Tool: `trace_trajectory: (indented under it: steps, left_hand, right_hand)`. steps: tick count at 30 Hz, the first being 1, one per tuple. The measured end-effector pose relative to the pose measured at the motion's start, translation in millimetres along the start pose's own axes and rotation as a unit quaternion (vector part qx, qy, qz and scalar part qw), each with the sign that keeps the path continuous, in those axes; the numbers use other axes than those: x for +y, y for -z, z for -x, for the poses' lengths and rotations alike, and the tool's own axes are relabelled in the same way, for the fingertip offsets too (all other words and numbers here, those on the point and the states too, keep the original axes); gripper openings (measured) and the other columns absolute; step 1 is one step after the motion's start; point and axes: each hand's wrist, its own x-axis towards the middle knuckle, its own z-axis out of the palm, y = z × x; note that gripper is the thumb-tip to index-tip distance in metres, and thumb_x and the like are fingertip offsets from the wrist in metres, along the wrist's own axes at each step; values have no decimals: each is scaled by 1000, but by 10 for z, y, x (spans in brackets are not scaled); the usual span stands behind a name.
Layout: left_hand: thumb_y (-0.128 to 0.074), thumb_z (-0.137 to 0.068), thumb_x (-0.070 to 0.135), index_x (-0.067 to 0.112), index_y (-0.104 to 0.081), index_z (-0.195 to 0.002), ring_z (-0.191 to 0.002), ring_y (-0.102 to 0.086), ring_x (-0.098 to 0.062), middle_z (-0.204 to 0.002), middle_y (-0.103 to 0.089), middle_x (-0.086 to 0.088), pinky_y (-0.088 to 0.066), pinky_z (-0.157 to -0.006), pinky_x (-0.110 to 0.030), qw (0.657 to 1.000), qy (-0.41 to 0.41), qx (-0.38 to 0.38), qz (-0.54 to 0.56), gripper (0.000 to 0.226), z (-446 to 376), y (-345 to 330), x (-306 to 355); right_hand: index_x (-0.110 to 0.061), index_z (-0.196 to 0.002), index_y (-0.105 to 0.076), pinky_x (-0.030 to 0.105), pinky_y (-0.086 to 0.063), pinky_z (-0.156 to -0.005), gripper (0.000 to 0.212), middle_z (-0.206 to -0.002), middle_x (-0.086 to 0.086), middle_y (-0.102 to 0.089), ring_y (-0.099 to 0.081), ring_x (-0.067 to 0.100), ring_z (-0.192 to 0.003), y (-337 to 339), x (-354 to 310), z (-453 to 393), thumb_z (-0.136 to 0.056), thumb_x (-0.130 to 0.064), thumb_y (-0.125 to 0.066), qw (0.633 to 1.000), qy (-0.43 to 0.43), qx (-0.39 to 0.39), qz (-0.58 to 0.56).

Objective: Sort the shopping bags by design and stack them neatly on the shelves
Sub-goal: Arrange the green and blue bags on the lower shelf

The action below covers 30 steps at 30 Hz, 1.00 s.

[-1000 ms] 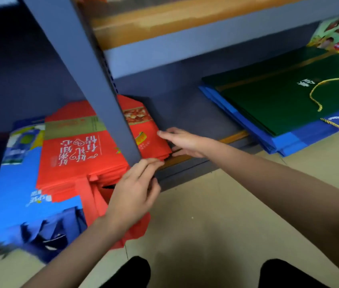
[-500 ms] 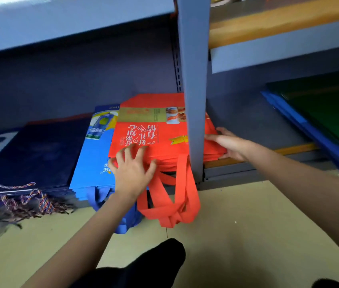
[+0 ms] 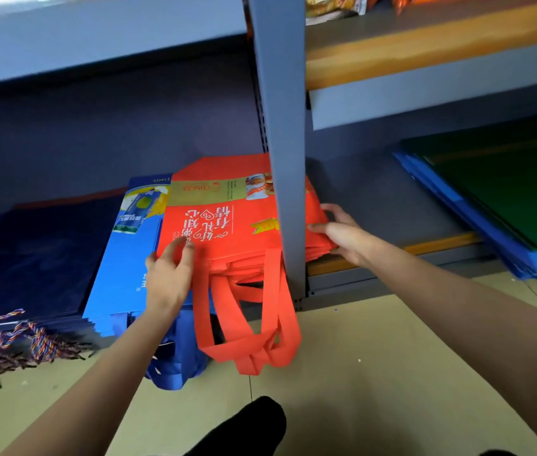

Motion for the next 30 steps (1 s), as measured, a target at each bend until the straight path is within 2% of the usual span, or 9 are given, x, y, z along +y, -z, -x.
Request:
trace_trajectory:
  steps: [4, 9, 13, 16, 19, 22, 25, 27, 30]
  left_hand:
    - [-31, -100, 41, 18, -47, -138, -135, -29, -29, -144, -31, -20, -21, -110, -35, 998, -2, 16, 53, 47, 40, -85, 37]
    - [-33, -95, 51, 22, -52, -132, -135, -33, -21, -144, -37, -11, -20, -115, -40, 986, -8, 1, 165, 51, 84, -212, 132]
    - [-33, -98, 47, 22, -43, -139, -139, -27, -13, -149, -33, -2, -15, -118, -34, 975, -29, -76, 206, 49, 156, -386, 256]
    - [-32, -95, 55, 28, -26, -147, -144, -7, -8, -157, -14, 1, -3, -114, -26, 975, -45, -139, 165, 59, 215, -473, 179]
    - [-34, -85, 62, 28, -21, -149, -144, 0, -5, -158, -10, 3, -1, -111, -23, 972, -67, -171, 146, 73, 169, -467, 142]
    - [-34, -79, 62, 25, -23, -149, -144, -3, -5, -157, -12, 2, -3, -113, -25, 970, -69, -155, 172, 79, 124, -471, 160]
    - [-42, -80, 64, 23, -32, -145, -143, -14, -8, -155, -21, 1, -5, -118, -31, 964, -51, -142, 221, 78, 112, -495, 196]
    - [-50, -67, 76, 26, -41, -140, -139, -28, -8, -149, -34, 5, -15, -118, -38, 945, -21, -152, 290, 89, 60, -492, 229]
    - [-50, -67, 71, 25, -42, -140, -129, -40, -2, -143, -42, 12, -22, -116, -37, 924, -16, -172, 342, 87, -3, -432, 308]
  right_hand:
    - [-23, -138, -35, 46, -53, -81, 59, -124, 7, -54, -59, 27, -100, 91, -118, 45, -88, 1, -57, 998, 55, -11, -22]
    - [-17, -137, -38, 24, -55, -57, 58, -106, 7, -58, -59, 15, -77, 404, -319, 134, -87, 9, -53, 992, 122, 7, -18]
    - [-18, -137, -40, 17, -54, -56, 56, -123, 15, -47, -59, 11, -80, 786, -477, 166, -88, 3, -55, 988, 149, 43, 16]
    - [-17, -139, -37, 17, -55, -55, 52, -117, 9, -51, -63, 5, -71, 863, -389, 173, -91, -3, -53, 991, 127, 40, 19]
    - [-17, -142, -32, 28, -58, -58, 52, -131, 9, -48, -59, 13, -85, 831, -219, 228, -94, -12, -51, 996, 79, 30, -15]
    - [-17, -146, -24, 28, -59, -62, 65, -139, 9, -42, -60, 15, -92, 809, -167, 307, -90, -15, -57, 997, 77, 14, -13]
    - [-16, -147, -22, 19, -57, -62, 71, -127, 5, -48, -59, 13, -91, 837, -237, 364, -88, -6, -60, 993, 113, 20, 20]
    - [-16, -147, -22, 18, -56, -64, 74, -124, 4, -49, -59, 15, -93, 889, -250, 372, -86, -3, -62, 990, 132, 28, 43]
    - [-16, -147, -25, 19, -57, -64, 75, -124, 5, -50, -60, 12, -91, 929, -291, 350, -83, -1, -63, 989, 135, 31, 41]
